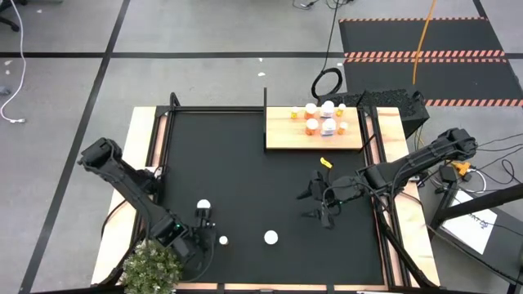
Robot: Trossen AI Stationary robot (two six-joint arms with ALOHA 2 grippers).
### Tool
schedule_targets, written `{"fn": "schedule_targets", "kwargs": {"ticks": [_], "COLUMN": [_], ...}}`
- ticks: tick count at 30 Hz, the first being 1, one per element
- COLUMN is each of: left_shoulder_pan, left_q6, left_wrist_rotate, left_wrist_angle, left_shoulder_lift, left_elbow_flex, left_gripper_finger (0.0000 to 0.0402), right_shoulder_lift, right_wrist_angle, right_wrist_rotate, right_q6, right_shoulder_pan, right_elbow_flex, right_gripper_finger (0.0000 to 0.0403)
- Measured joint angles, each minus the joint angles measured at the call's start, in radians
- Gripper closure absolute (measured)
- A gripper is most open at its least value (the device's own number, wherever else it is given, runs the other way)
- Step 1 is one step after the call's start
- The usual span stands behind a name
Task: Pick and place medicine bottles onto shelf by color
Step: Put the small orange pill bottle on the shelf aligned with the other small orange pill bottle
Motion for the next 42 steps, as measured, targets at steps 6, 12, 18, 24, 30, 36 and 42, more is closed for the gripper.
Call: {"fn": "schedule_targets", "kwargs": {"ticks": [6,12,18,24,30,36,42], "left_shoulder_pan": [0.011,0.017,0.040,0.046,0.047,0.054,0.058], "left_q6": [-0.002,-0.015,-0.020,0.030,0.081,0.125,0.162], "left_wrist_rotate": [0.029,0.060,0.055,0.052,0.040,0.028,0.029], "left_wrist_angle": [0.121,0.254,0.391,0.461,0.519,0.615,0.676], "left_shoulder_lift": [0.000,0.000,0.000,0.000,0.000,0.000,0.000], "left_elbow_flex": [-0.091,-0.185,-0.265,-0.290,-0.314,-0.350,-0.370], "left_gripper_finger": [0.0142,0.0145,0.0162,0.0175,0.0193,0.0211,0.0213], "right_shoulder_lift": [0.000,0.000,0.000,0.000,0.000,0.000,0.000], "right_wrist_angle": [0.000,0.000,0.000,0.000,0.000,0.000,0.000], "right_wrist_rotate": [0.000,0.000,0.000,0.000,0.000,0.000,0.000], "right_q6": [-0.003,-0.008,-0.011,-0.015,-0.015,-0.015,-0.015], "right_shoulder_pan": [0.000,0.000,0.000,0.000,0.000,0.000,0.000], "right_elbow_flex": [0.000,0.000,0.000,0.000,0.000,0.000,0.000], "right_gripper_finger": [0.0138,0.0138,0.0138,0.0138,0.0138,0.0138,0.0138]}}
